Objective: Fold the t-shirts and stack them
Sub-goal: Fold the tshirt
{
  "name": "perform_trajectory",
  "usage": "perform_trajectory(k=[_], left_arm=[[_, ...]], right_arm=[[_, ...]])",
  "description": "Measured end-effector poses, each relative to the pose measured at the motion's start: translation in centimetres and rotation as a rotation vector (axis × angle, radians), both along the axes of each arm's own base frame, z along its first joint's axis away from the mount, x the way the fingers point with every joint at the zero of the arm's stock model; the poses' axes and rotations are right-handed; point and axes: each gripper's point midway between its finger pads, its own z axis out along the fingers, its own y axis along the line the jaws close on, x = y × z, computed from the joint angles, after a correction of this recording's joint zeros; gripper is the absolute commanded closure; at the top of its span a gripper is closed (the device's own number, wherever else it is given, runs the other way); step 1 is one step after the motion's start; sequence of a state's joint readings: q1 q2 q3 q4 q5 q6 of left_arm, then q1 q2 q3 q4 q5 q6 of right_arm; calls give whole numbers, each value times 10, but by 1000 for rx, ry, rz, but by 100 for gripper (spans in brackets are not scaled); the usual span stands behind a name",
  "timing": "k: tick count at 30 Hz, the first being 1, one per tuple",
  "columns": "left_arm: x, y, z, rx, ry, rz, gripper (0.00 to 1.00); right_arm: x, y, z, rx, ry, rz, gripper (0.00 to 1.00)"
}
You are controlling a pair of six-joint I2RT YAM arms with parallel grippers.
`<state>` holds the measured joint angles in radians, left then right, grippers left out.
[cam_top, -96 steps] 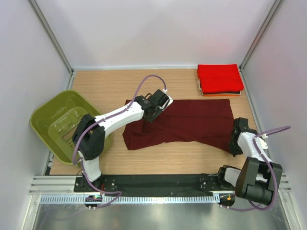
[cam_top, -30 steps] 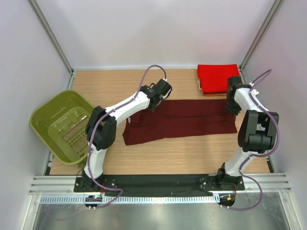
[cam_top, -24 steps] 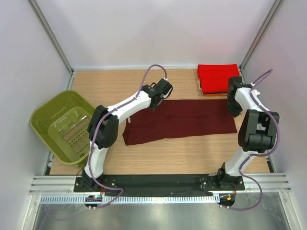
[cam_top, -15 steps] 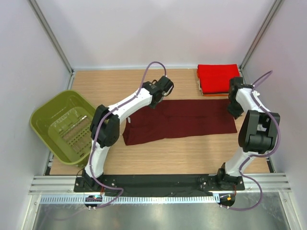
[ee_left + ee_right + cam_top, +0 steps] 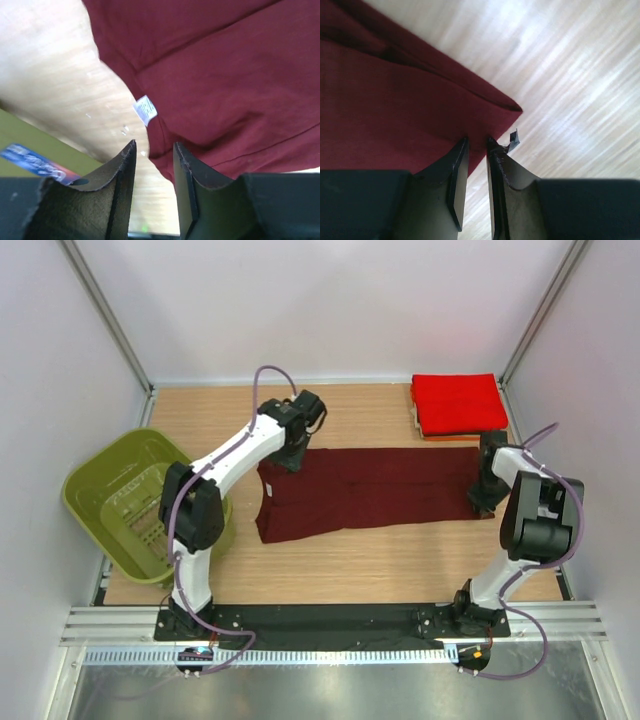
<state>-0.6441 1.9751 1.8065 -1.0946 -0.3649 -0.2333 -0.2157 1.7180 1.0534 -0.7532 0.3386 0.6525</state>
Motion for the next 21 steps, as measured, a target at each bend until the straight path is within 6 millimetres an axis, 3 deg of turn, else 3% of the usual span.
perform_trajectory(k=[5,8,14,17,19,21], left_arm=[[1,27,-16,-108,104,135,61],[4,31,-15,-148,119,171,62],[11,15,3,-231,118,159,64],[17,10,18,-280,109,171,66],[22,10,22,-307,114,181,66],[25,14,19,-337,142,202,67]], right_arm=[[-13,-3,-2,0,-5,-21,72],[-22,1,3,15,-9,-18,71],[-7,20,47,80,-169,46,68],[22,48,75,129,-283,156,65],[45,81,88,185,-352,263,64],[67,128,97,280,-417,401,64]])
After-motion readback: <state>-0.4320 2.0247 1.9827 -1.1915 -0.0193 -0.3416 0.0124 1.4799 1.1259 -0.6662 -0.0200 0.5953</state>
